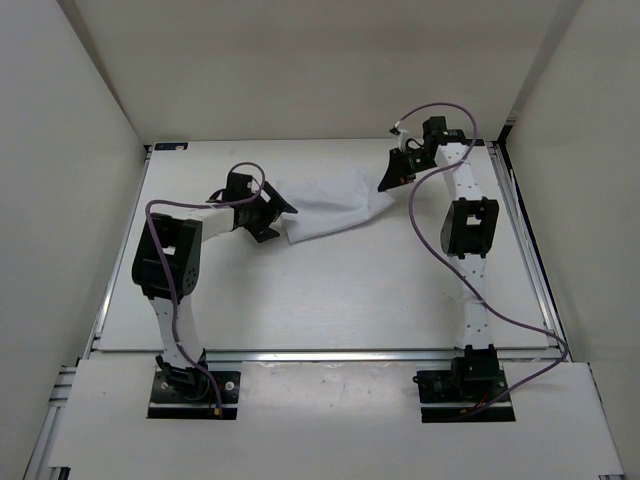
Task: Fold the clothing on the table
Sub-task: Fold the skirt
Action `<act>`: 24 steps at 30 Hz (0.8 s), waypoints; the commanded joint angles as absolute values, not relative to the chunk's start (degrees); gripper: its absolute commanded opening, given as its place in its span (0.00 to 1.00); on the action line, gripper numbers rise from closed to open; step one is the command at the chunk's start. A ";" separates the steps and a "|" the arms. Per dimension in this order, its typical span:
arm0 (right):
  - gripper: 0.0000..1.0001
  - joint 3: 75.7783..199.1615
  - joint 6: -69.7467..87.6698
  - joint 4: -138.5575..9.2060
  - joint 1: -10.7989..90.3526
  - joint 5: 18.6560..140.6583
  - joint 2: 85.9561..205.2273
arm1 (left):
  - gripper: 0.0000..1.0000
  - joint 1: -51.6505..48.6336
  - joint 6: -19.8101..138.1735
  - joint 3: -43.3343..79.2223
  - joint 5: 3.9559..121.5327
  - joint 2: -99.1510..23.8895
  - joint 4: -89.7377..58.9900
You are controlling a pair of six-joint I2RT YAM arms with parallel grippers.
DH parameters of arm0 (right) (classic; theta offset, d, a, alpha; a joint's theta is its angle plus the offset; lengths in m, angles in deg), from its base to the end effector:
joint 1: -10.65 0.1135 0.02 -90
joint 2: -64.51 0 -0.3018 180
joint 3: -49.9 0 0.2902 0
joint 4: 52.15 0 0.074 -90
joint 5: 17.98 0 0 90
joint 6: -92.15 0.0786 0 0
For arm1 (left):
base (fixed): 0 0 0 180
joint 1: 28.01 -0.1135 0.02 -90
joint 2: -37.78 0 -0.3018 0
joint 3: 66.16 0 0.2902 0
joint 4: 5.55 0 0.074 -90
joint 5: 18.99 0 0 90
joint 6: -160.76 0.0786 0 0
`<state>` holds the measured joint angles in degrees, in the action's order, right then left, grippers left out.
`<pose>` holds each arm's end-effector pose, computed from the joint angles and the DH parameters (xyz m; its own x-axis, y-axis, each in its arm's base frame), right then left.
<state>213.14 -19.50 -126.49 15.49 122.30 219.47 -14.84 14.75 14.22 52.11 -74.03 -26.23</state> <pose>0.6237 0.1135 0.1695 -0.7118 -0.2969 -0.6365 -0.6752 0.5389 0.5037 0.4527 -0.1321 0.1253 -0.7689 -0.6257 -0.1314 -0.4083 0.6387 -0.6521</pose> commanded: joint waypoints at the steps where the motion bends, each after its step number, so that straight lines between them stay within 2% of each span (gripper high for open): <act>1: 0.00 216.78 -22.55 -136.57 15.57 124.13 218.76 | 0.99 -13.16 9.86 12.92 49.75 -72.09 -18.46; 7: 0.00 218.55 -23.87 -140.81 15.75 126.76 217.62 | 0.99 -10.26 6.52 15.55 48.69 -74.80 -13.26; 11: 0.00 216.62 -20.37 -140.90 15.84 125.37 216.65 | 0.95 -8.76 9.14 19.51 48.76 -77.09 -17.47; 12: 0.00 216.09 -19.83 -140.64 15.66 125.28 216.56 | 0.89 -7.98 9.93 19.95 49.03 -77.36 -20.61; 14: 0.00 215.21 -17.73 -140.81 15.66 124.75 215.86 | 0.69 -7.88 11.34 20.57 48.51 -77.98 -22.40; 15: 0.00 214.51 -16.41 -141.24 15.22 124.23 215.51 | 0.50 -7.79 11.17 19.96 48.24 -77.98 -22.57; 16: 0.00 213.81 -16.31 -140.81 15.39 123.96 214.90 | 0.40 -8.14 10.82 18.74 47.72 -78.41 -22.14; 17: 0.00 213.10 -15.96 -140.98 15.48 123.26 214.20 | 0.15 -8.14 9.95 17.77 46.67 -78.42 -21.70; 18: 0.00 211.96 -15.61 -141.16 15.66 122.82 213.75 | 0.00 -8.23 9.68 17.24 46.14 -78.33 -21.61; 24: 0.00 208.27 -15.96 -140.90 14.69 119.48 210.24 | 0.00 -9.02 11.87 14.16 46.57 -74.38 -22.93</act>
